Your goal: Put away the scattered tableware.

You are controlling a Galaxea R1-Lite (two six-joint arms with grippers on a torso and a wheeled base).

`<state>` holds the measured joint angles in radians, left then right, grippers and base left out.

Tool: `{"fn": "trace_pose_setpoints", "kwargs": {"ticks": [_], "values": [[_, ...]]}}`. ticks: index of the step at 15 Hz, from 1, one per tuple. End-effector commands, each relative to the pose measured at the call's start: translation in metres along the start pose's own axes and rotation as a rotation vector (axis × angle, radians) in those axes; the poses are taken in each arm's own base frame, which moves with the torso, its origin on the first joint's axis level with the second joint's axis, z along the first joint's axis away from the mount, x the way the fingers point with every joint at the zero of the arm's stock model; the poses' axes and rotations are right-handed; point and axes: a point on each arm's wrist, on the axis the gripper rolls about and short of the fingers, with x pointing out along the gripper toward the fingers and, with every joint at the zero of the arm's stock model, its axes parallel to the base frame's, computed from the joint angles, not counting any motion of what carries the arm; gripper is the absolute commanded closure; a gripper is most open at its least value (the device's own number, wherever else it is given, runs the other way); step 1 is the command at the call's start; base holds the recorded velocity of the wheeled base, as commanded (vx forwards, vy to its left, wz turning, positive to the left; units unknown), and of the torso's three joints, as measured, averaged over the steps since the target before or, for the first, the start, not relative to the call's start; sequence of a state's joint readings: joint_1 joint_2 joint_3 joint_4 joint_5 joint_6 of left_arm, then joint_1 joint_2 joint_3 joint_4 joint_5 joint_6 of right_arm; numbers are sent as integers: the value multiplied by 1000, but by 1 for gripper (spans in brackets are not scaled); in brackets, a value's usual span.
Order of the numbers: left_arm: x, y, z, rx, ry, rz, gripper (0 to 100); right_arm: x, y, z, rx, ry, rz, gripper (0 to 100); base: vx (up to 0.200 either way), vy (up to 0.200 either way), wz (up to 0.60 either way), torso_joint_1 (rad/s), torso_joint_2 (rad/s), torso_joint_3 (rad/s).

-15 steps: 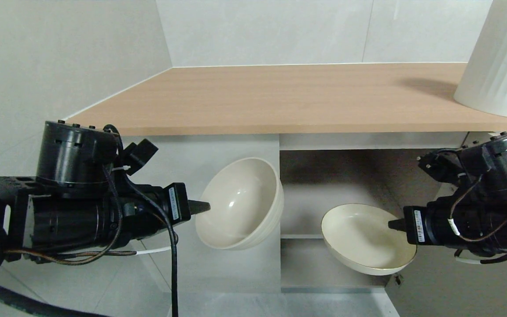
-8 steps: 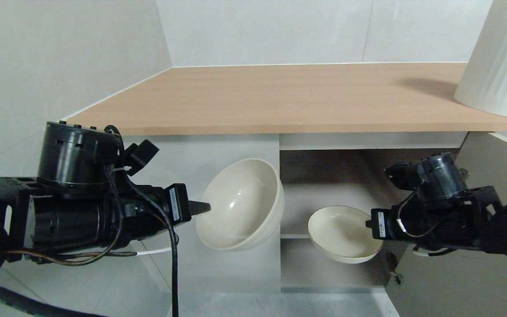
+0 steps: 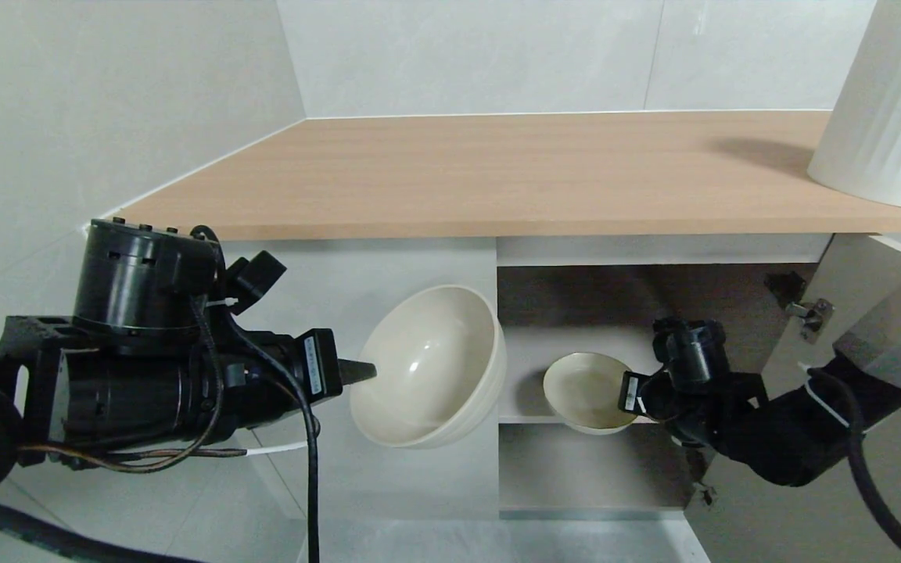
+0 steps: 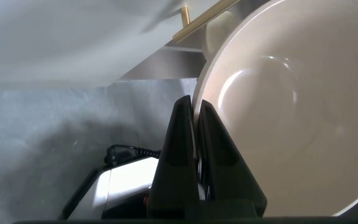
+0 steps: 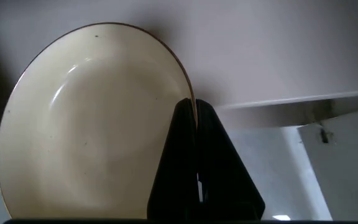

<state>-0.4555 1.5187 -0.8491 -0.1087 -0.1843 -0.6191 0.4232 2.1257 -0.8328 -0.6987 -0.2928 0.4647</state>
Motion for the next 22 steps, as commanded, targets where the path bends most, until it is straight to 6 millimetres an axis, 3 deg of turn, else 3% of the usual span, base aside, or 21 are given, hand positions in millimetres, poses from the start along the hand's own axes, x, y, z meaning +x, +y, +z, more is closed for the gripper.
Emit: {"fn": "trace_pose_setpoints", "kwargs": {"ticks": [1,7,12,22], "values": [[1,0,0,-1,3,2,100,24,-7,-17,-8,41,-47,100,0,0,0,0,0,0],[4,1,-2,0,15,7,100,63,-21,-18,23,12,-138,100,0,0,0,0,0,0],[8,2,-3,-2,24,13,100,82,-23,-15,35,-10,-154,100,0,0,0,0,0,0],[11,4,-4,-5,35,21,100,103,-24,-3,64,-67,-153,100,0,0,0,0,0,0]]}}
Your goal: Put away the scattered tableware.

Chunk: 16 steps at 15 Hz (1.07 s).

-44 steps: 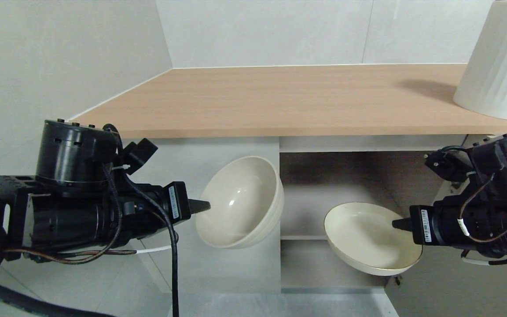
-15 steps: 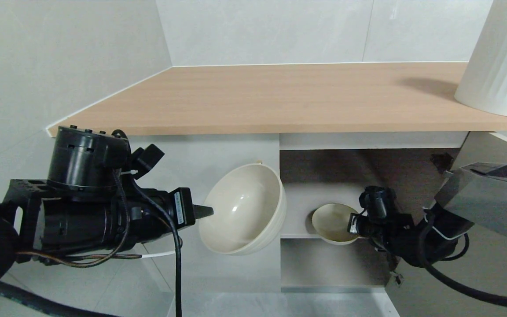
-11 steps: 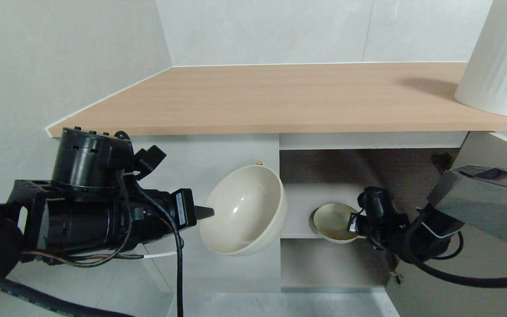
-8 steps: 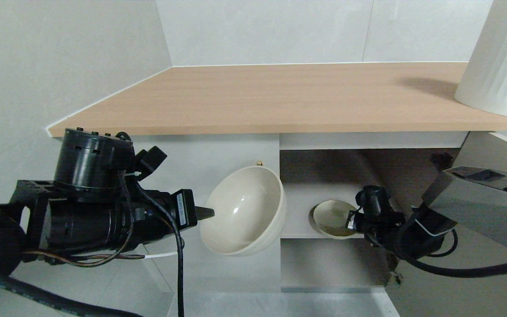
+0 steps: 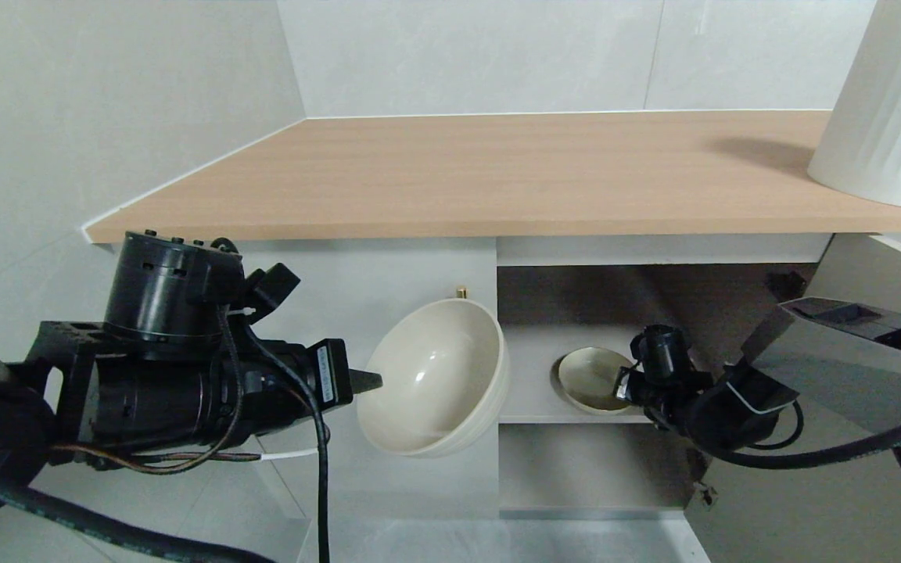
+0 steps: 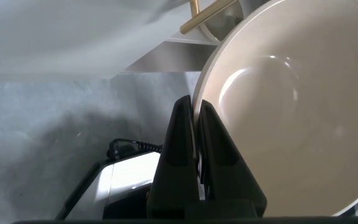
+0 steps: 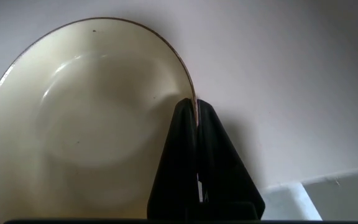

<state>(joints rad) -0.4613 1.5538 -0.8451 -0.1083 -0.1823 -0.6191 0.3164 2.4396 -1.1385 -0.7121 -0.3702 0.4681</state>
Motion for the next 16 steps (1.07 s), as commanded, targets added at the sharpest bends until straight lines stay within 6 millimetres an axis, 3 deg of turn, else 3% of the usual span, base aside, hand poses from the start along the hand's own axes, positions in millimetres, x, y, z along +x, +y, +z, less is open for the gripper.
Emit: {"fn": "trace_pose_setpoints", "kwargs": {"ticks": [1,10,11,16], "values": [[1,0,0,-1,4,2,100,7,2,0,5,-11,3,100,0,0,0,0,0,0],[3,1,-1,1,8,5,100,13,2,7,16,-29,0,100,0,0,0,0,0,0],[3,1,-1,4,10,6,100,13,2,7,16,-27,-1,0,0,0,0,0,0,0],[11,1,-5,7,35,15,100,2,2,13,19,-36,8,0,0,0,0,0,0,0]]}}
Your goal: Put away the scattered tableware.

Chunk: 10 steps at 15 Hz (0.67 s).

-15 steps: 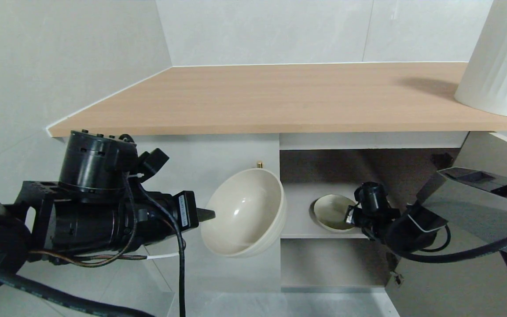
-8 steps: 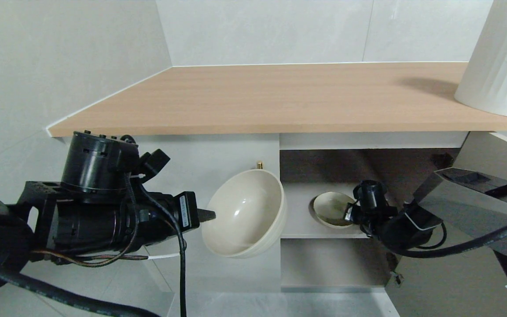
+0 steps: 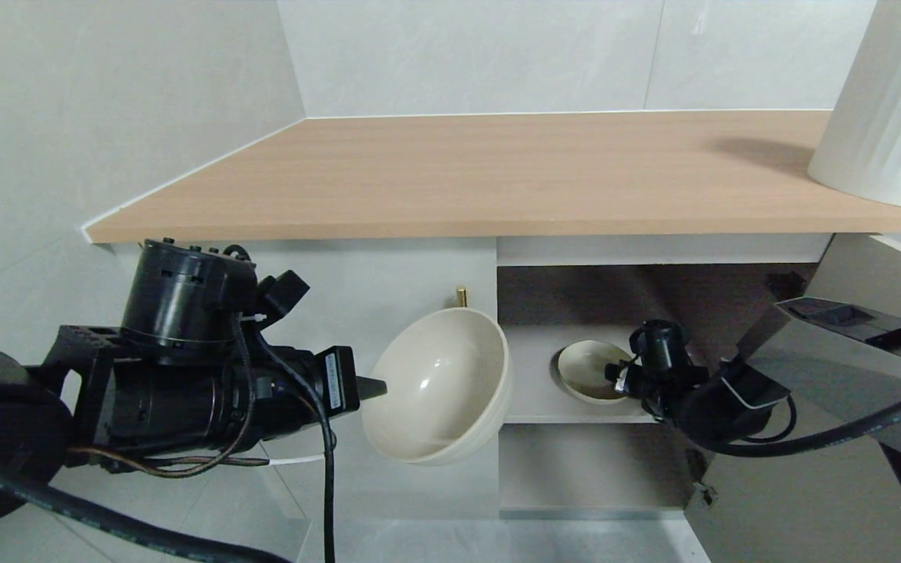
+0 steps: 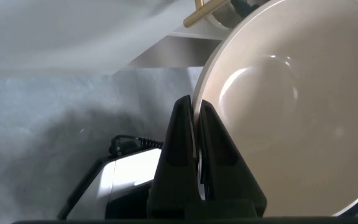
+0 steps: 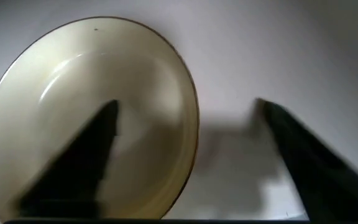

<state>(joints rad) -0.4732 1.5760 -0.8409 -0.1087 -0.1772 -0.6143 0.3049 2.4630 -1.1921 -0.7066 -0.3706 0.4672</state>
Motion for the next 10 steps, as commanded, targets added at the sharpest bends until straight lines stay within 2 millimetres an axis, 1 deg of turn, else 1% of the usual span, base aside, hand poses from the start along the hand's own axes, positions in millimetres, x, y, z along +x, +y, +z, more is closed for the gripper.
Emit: {"fn": "trace_pose_setpoints", "kwargs": {"ticks": [1,4,5,6,7,8,9,10], "values": [[5,0,-2,1,15,5,100,-15,1,9,1,-8,11,0,0,0,0,0,0,0],[22,-2,-15,23,65,47,100,-66,9,20,-29,5,84,0,0,0,0,0,0,0],[31,-1,-22,57,80,95,100,-89,15,24,-46,10,149,0,0,0,0,0,0,0],[42,6,-34,127,108,178,100,-111,19,29,-63,15,214,0,0,0,0,0,0,0],[51,11,-44,200,127,257,100,-131,23,30,-87,24,280,0,0,0,0,0,0,0],[59,15,-53,249,140,325,100,-150,24,27,-135,45,342,0,0,0,0,0,0,0],[65,16,-59,267,152,357,100,-165,24,23,-182,62,397,0,0,0,0,0,0,0],[68,17,-62,276,162,368,100,-175,24,22,-208,70,435,0,0,0,0,0,0,0]]}}
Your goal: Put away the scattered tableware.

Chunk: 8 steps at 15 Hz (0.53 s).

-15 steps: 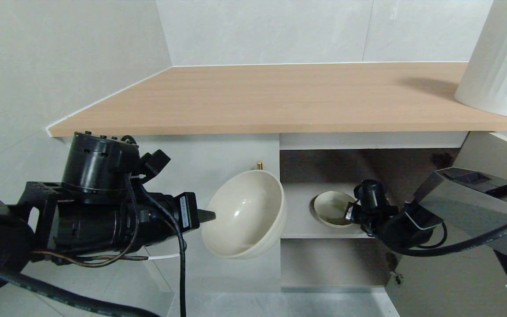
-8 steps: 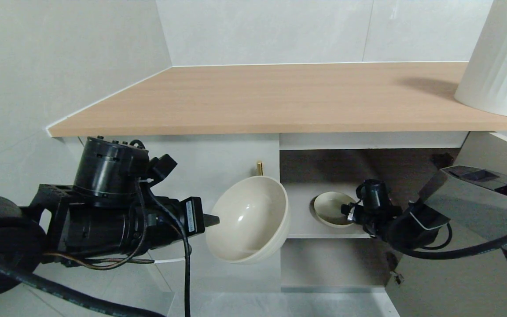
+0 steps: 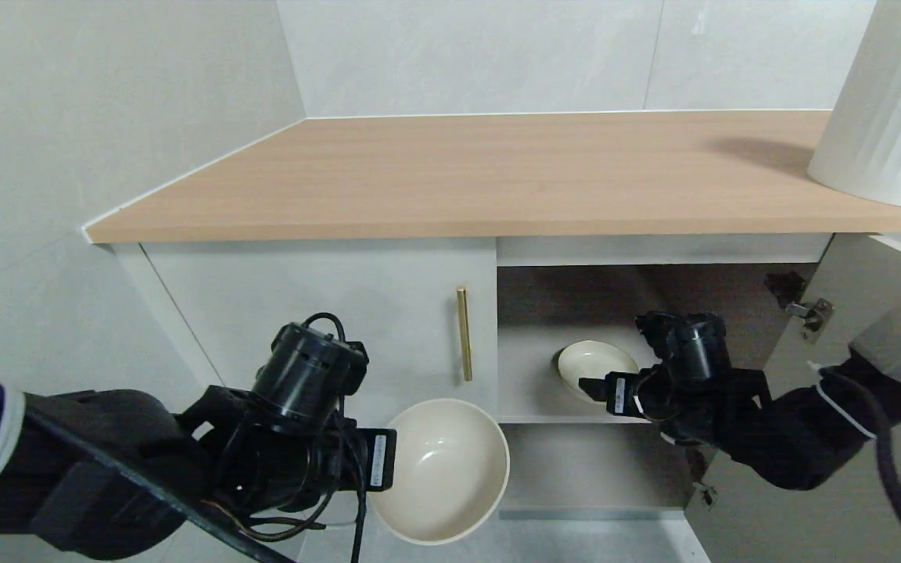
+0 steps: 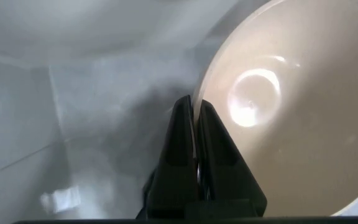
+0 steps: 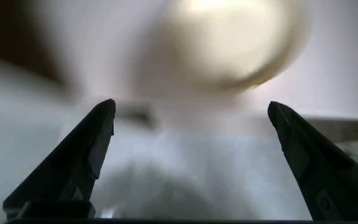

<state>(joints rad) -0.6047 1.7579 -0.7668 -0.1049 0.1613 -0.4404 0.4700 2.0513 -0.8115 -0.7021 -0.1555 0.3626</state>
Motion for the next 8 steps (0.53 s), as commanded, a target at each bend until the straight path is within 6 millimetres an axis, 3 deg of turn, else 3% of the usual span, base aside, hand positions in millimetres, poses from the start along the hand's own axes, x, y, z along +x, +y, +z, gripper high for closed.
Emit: {"fn": "trace_pose_setpoints", "kwargs": {"ticks": [1,4,8], "values": [[18,-5,-17,43,81,25,100,-52,26,1,-80,-16,156,0,0,0,0,0,0,0],[23,-7,-21,88,104,27,100,-69,49,-10,-122,-3,237,0,0,0,0,0,0,0],[39,-17,-32,127,153,30,100,-71,60,-23,-154,33,270,0,0,0,0,0,0,0]]}}
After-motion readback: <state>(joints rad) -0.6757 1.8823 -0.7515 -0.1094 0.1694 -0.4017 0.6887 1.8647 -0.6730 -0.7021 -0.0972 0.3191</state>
